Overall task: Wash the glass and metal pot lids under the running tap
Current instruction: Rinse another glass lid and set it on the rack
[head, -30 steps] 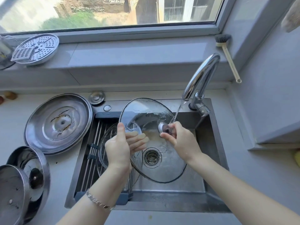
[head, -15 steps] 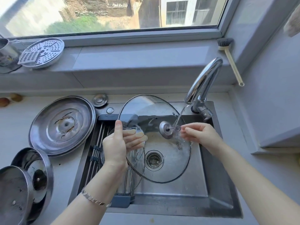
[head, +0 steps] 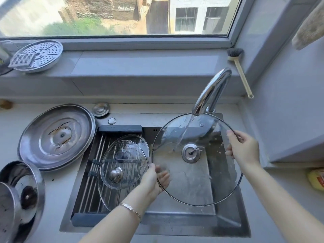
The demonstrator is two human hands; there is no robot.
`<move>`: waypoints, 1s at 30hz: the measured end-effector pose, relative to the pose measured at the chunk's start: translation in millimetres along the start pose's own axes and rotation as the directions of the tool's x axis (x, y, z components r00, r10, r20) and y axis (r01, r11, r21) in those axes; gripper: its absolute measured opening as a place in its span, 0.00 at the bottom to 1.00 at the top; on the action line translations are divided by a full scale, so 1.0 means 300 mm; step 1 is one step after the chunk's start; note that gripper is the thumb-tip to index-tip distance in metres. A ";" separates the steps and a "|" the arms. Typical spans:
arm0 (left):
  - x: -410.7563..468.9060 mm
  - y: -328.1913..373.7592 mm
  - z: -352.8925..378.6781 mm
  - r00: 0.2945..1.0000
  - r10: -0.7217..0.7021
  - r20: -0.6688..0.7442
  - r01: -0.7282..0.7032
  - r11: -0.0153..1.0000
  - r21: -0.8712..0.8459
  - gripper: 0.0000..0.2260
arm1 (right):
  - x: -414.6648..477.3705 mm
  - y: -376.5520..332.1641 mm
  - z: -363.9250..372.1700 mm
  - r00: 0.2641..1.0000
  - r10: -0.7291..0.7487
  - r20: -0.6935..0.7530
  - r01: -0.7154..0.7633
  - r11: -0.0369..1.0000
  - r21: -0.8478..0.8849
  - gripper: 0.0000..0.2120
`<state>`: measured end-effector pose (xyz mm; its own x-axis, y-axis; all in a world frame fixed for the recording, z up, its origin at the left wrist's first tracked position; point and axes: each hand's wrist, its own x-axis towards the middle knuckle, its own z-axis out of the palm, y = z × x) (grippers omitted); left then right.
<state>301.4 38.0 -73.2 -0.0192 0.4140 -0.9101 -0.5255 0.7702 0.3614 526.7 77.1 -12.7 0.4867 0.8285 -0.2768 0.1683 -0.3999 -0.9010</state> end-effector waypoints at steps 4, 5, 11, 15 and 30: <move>0.019 -0.027 0.034 0.990 -0.119 0.070 0.124 0.990 -0.067 0.20 | -0.030 -0.088 -0.031 0.982 -0.180 0.053 0.181 0.983 -0.026 0.06; 0.010 -0.022 0.035 0.991 -0.103 0.084 0.112 0.987 -0.112 0.21 | -0.040 -0.097 -0.036 0.978 -0.203 0.052 0.204 0.979 -0.015 0.04; -0.136 0.112 -0.022 0.970 0.241 -0.013 -0.241 0.970 0.039 0.20 | -0.049 0.053 0.001 0.999 0.051 -0.011 -0.050 0.993 0.103 0.07; -0.216 0.211 -0.033 0.913 0.409 0.003 -0.384 0.853 0.353 0.17 | -0.111 0.231 0.098 0.922 0.367 0.125 -0.373 0.927 0.031 0.10; -0.272 0.108 0.177 0.942 0.298 0.153 -0.333 0.791 0.513 0.06 | -0.311 0.010 0.073 0.603 -0.025 0.798 0.567 0.716 -0.406 0.35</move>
<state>331.1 54.9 23.3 -0.0439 0.6937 -0.7189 0.0272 0.7202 0.6933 463.0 7.3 3.1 -0.3946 0.8218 -0.4111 0.7451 0.0245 -0.6665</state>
